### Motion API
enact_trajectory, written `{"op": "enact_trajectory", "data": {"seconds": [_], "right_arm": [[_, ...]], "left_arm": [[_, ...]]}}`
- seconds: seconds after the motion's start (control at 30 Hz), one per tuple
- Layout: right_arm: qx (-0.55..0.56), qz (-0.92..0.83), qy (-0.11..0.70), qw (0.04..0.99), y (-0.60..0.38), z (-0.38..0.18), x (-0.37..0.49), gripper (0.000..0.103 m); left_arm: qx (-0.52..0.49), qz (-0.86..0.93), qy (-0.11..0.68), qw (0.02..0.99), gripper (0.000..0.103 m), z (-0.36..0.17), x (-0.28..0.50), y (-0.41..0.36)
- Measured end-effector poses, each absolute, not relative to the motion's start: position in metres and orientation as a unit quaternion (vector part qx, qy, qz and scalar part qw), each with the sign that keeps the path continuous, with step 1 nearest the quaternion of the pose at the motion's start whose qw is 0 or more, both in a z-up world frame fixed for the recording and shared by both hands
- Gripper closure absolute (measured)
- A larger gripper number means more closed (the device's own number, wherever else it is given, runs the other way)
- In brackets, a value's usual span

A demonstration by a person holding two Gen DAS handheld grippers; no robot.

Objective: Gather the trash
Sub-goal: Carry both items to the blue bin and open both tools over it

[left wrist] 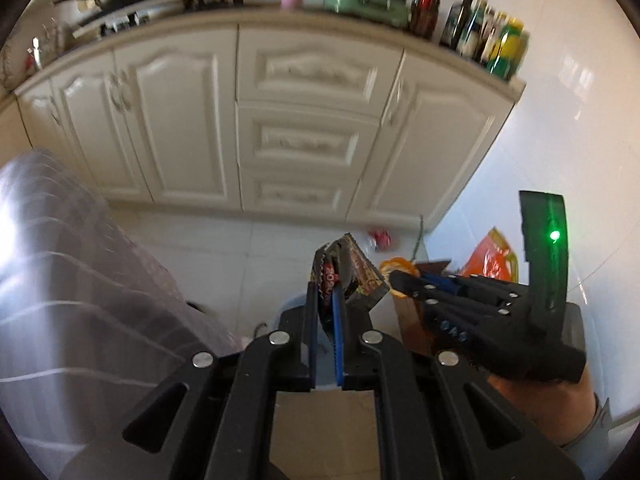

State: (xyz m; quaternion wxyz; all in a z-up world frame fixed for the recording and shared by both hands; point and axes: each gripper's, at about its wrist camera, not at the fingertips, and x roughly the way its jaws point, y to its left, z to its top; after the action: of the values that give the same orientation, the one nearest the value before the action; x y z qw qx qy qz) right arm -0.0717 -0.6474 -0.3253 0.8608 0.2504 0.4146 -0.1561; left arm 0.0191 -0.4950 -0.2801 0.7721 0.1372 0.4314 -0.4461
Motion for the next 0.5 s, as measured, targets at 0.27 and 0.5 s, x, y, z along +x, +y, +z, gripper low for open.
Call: {"op": "enact_trajectory", "data": {"seconds": [0.27,0.5], "right_arm": [[0.288,-0.151,0.455,0.829,-0.675,-0.386,-0.052,0.085],[0.305,-0.171,0.468,0.812,-0.686,-0.417,-0.047,0.032]], "left_arm": [[0.146,-0.432,0.492,0.741,0.097,-0.343,0.044,-0.545],[0.147,-0.41,0.509,0.742,0.029,-0.368,0.064,-0.554]]}}
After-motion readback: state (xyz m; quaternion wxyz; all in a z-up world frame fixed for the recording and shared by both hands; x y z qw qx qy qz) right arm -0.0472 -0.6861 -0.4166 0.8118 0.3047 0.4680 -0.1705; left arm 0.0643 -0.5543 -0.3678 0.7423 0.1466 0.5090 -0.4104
